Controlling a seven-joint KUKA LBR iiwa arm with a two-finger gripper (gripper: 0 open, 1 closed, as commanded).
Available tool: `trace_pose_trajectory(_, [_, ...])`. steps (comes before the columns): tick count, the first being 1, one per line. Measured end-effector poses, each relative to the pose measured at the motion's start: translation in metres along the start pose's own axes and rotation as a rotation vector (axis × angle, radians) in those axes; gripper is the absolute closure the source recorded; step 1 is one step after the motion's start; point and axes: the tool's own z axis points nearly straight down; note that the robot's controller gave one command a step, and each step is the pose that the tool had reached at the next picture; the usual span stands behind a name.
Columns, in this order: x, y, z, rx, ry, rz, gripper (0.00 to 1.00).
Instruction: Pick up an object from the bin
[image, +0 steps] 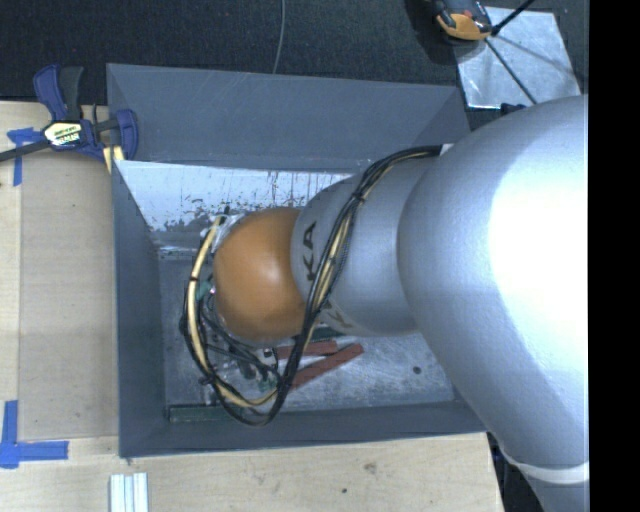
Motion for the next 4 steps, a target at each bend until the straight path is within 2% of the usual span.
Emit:
trace_pose_trajectory(1, [0.0, 0.0, 0.0, 0.0, 0.001, 0.001, 0.0])
trace_pose_trajectory(2, [-0.002, -0.112, -0.003, -0.003, 0.035, -0.529, 1.0])
trace_pose_trajectory(3, [-0.002, -0.112, -0.003, -0.004, 0.035, -0.528, 1.0])
trace_pose_trajectory(4, [-0.034, -0.115, -0.155, -0.003, 0.036, -0.472, 1.0])
